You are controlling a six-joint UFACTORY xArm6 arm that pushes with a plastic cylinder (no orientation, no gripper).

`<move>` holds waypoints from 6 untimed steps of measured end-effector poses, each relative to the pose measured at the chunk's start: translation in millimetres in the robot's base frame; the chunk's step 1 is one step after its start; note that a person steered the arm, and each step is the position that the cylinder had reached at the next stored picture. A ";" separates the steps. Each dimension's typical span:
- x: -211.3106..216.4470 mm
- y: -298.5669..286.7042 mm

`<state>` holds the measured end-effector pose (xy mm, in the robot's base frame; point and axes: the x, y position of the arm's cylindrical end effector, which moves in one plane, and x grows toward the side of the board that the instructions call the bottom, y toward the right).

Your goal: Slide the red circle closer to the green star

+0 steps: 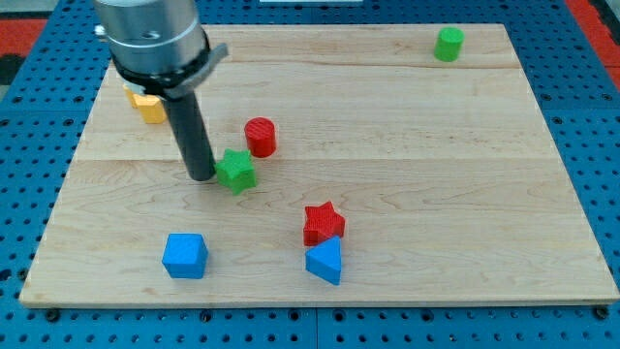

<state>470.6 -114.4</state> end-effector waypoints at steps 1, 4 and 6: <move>0.1 26.4; 10.1 19.8; -73.9 6.5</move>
